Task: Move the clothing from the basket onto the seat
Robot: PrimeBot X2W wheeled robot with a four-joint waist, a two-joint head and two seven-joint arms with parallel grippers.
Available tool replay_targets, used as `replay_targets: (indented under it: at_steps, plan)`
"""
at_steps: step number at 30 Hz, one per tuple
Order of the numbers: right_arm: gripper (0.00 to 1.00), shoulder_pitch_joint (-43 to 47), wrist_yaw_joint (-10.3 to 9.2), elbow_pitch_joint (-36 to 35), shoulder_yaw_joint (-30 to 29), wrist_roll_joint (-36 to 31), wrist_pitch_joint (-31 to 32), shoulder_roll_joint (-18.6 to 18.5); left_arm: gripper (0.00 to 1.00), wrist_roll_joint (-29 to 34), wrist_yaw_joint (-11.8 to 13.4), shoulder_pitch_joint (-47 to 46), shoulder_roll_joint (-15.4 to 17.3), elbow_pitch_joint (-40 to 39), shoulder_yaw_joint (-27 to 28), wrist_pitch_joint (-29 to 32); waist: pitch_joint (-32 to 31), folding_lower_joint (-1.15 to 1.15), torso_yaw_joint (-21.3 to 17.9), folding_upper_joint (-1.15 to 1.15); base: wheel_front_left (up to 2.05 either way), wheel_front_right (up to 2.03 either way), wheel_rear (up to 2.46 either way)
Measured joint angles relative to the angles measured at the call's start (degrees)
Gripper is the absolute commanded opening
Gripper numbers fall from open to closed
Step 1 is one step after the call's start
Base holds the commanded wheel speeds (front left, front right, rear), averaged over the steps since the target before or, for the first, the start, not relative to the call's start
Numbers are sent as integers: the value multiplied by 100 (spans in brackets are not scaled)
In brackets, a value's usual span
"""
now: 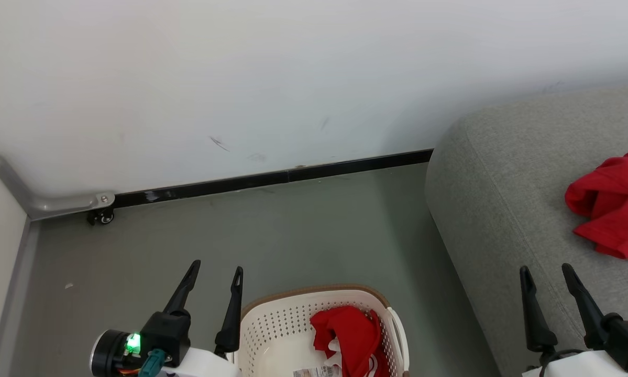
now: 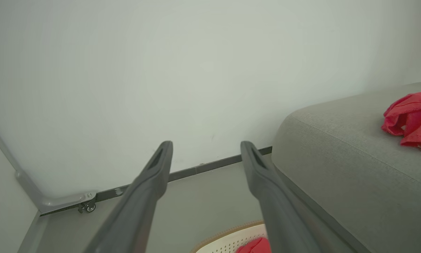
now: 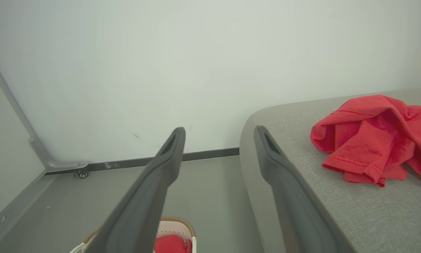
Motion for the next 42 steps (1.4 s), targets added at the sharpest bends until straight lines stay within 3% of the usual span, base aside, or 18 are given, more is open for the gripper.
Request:
replay_targets:
  at_steps: [18, 42]
  plan:
    - [100, 112, 0, -222, 11, 0, 75, 11, 100, 63, -254, -254, -138, 180, -179, 0, 51, 0, -551, 0, 0, 0, 0]
    - [100, 120, 0, -399, 293, -34, 183, 11, 100, 214, -261, -271, -125, 266, -176, 0, 285, 0, -1236, 0, 0, 0, 0]
